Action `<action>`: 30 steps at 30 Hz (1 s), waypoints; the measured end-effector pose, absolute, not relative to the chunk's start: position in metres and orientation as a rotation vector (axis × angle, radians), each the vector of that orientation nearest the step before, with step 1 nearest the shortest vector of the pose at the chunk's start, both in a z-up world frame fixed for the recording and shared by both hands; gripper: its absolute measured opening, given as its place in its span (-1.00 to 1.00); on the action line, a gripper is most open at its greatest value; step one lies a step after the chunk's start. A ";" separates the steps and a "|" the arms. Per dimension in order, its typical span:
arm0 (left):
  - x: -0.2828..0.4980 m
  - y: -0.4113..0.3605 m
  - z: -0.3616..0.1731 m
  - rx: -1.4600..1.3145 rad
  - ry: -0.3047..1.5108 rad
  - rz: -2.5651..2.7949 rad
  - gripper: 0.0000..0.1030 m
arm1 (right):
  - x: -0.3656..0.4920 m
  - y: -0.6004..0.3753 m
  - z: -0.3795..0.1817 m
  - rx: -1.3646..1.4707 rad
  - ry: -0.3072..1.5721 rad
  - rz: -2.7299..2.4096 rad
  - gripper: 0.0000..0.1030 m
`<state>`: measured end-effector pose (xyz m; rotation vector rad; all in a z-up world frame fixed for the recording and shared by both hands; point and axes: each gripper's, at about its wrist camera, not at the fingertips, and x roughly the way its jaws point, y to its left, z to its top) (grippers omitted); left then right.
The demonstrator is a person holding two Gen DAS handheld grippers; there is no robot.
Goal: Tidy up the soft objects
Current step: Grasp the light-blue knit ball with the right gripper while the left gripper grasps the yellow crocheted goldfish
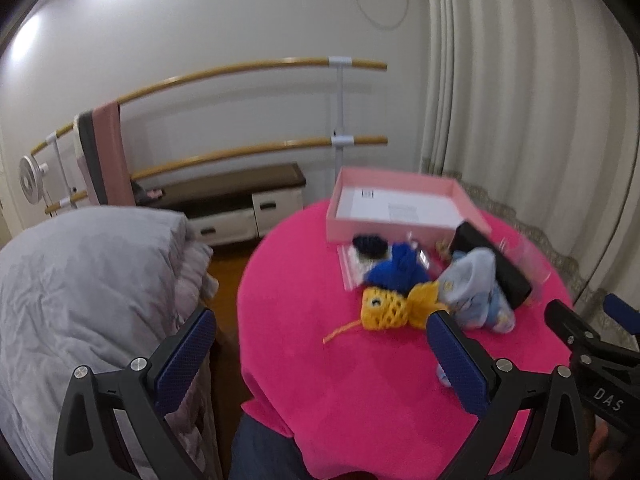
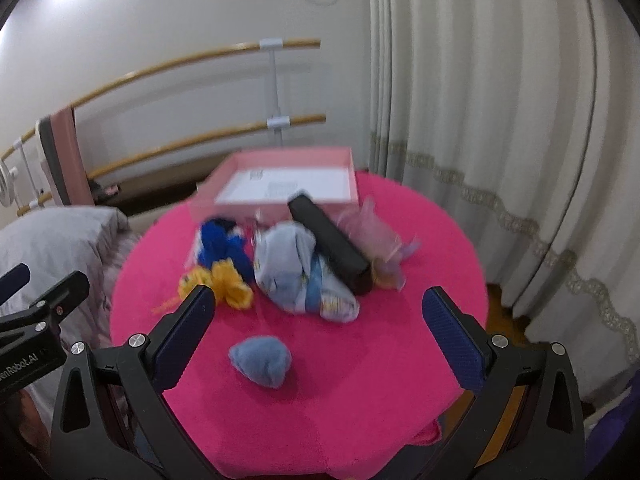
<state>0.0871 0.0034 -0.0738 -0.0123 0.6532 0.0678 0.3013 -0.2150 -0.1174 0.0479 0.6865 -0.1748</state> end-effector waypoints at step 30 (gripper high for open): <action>0.201 -0.001 -0.181 0.005 0.874 0.043 1.00 | 0.355 -0.201 -0.229 0.068 0.963 0.057 -0.17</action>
